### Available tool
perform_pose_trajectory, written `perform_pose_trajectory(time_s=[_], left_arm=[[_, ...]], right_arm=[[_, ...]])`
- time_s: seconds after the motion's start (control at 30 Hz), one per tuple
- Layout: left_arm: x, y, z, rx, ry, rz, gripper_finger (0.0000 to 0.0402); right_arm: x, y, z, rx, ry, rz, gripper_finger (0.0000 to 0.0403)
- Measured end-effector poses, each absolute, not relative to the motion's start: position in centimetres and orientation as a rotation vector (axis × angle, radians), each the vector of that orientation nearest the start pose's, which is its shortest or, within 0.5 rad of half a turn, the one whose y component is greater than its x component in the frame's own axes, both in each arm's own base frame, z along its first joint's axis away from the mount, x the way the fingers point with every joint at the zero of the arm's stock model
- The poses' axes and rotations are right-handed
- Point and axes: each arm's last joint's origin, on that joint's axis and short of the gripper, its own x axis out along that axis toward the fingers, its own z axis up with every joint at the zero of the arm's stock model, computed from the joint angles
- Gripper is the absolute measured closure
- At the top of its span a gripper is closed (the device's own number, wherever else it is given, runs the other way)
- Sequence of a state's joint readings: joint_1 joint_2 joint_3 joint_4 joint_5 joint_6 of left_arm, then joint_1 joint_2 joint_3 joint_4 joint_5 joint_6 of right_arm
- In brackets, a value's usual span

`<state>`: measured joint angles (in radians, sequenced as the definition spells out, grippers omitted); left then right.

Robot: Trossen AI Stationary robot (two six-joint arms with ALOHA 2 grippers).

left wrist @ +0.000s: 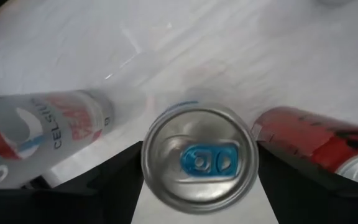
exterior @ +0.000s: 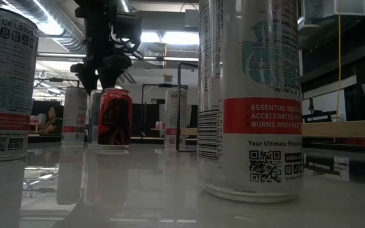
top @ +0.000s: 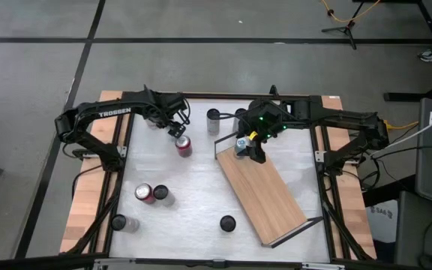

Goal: Place canned beverage on shelf
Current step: Put the blue soda can on the shelf aligned with the other blue soda cans

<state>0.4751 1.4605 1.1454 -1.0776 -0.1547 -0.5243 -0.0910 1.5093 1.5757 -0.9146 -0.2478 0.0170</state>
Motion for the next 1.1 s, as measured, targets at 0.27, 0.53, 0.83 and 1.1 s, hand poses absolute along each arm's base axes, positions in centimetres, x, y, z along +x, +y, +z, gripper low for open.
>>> perform_pose_trajectory(time_s=[0.27, 0.53, 0.83, 1.1], left_arm=[[23.0, 12.3, 25.2, -0.716, 1.196, 0.917, 0.0157], [23.0, 12.3, 25.3, -0.721, 1.190, 0.917, 0.0191], [22.8, 12.1, 27.6, -0.704, 1.120, 0.881, 0.0191], [22.8, 12.0, 32.9, -0.653, 0.973, 0.823, 0.0191]], right_arm=[[30.7, -2.1, 37.1, 0.159, 0.839, 0.140, 0.0078], [30.7, -2.1, 37.1, 0.159, 0.839, 0.140, 0.0078], [30.7, -2.1, 37.1, 0.159, 0.839, 0.140, 0.0078], [30.7, -2.1, 37.1, 0.159, 0.840, 0.140, 0.0078]])
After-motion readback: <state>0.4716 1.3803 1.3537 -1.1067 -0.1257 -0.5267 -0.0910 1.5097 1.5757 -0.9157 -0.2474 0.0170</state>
